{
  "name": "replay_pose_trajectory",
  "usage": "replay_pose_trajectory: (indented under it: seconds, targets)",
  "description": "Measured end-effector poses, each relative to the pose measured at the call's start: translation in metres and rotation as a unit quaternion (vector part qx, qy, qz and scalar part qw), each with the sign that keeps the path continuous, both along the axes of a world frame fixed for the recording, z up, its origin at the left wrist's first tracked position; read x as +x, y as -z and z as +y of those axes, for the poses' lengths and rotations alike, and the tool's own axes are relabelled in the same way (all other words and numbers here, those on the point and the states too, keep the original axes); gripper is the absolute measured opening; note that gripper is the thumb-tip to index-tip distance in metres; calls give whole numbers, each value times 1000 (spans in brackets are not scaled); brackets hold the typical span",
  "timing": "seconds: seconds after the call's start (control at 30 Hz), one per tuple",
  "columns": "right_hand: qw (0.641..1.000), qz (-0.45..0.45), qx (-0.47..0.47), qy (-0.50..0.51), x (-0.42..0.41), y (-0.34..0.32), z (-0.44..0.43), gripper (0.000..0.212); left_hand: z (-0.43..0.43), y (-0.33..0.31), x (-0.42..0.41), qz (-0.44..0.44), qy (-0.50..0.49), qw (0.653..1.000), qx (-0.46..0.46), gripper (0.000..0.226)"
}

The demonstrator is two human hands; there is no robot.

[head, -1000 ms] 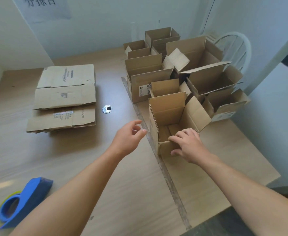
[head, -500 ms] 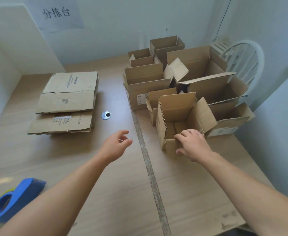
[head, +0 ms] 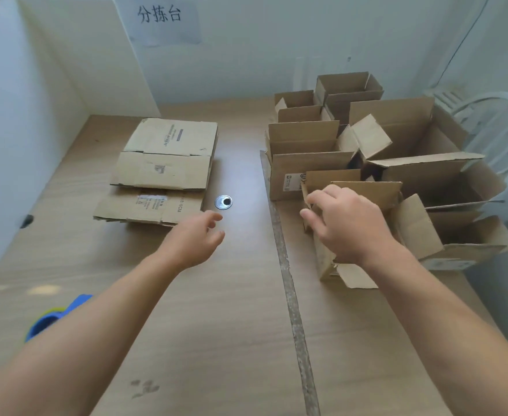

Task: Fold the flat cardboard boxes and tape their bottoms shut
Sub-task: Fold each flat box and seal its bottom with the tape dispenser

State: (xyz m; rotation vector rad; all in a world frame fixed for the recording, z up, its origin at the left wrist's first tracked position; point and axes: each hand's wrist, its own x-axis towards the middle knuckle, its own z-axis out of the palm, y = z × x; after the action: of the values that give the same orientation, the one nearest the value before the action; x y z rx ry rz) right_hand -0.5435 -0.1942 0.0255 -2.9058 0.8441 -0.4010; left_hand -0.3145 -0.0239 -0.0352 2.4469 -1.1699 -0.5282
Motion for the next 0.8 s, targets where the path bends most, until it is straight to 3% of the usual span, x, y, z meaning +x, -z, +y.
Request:
replay_pose_trajectory:
  seconds: [0.2,0.4,0.67,0.8]
  targets:
    - [993,96,-7,-63,118,9,25,37,24,-16,75,-163,26,984,62,40]
    - [982,166,63,-69,215,49,48,34,28,-2,164,-237,64,967,71,45]
    - [967,104,230,35,265,104,54,40,-20,57,240,-233,114,961,93,71]
    - [952,55,291,80,258,126,58,41,-31,77,258,-233,135,961,68,62]
